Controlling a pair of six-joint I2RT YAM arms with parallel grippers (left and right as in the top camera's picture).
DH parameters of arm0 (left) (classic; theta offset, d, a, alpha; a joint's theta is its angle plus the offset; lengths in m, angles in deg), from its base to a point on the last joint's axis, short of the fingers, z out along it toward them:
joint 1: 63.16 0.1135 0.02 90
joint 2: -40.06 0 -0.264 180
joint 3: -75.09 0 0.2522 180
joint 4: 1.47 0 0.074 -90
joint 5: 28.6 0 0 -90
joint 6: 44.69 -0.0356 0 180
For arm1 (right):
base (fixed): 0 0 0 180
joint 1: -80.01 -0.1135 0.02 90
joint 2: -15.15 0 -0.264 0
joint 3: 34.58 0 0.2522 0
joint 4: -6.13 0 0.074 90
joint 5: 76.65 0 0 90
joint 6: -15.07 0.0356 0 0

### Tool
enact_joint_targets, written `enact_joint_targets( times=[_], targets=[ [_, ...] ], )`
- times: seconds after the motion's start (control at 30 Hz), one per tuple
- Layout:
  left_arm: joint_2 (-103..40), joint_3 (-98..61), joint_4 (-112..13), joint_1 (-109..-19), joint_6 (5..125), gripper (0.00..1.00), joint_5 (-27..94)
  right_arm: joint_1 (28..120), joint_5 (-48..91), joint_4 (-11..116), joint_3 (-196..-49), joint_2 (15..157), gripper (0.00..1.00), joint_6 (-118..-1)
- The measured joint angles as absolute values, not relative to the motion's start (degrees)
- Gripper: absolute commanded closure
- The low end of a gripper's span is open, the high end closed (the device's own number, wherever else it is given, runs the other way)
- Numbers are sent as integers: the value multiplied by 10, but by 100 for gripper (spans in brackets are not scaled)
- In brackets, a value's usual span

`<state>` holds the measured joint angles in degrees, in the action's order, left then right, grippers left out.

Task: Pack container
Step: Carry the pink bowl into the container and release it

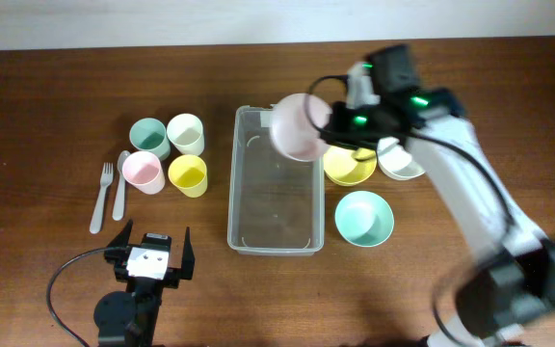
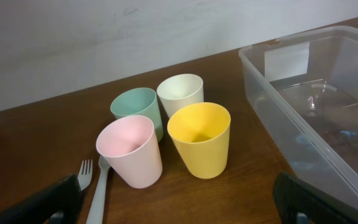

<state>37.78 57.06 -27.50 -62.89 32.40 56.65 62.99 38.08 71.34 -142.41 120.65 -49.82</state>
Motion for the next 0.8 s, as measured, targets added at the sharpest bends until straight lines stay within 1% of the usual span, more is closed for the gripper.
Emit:
enact_joint_targets(
  times=[0.1, 0.2, 0.43, 0.47, 0.53, 0.57, 0.63, 0.8],
  targets=[
    [378, 571, -275, -629, 324, 0, 566, 611, 373, 697, -1452, 1288, 96, -493],
    [378, 571, -275, -629, 324, 0, 566, 603, 363, 676, -1458, 1333, 96, -486],
    [378, 571, -275, -629, 324, 0, 566, 602, 345, 649, -1461, 1378, 96, -479],
    [378, 571, -275, -629, 324, 0, 566, 602, 343, 645, -1461, 1379, 94, -479],
    [378, 571, -275, -629, 324, 0, 566, 602, 342, 634, -1462, 1380, 75, -480],
    [378, 571, -275, -629, 324, 0, 566, 602, 342, 627, -1463, 1381, 70, -479],
    [378, 571, -275, -629, 324, 0, 566, 602, 344, 616, -1465, 1381, 66, -483],
    [378, 571, -275, -629, 324, 0, 566, 602, 392, 616, -1479, 1381, 65, -498]
  ],
)
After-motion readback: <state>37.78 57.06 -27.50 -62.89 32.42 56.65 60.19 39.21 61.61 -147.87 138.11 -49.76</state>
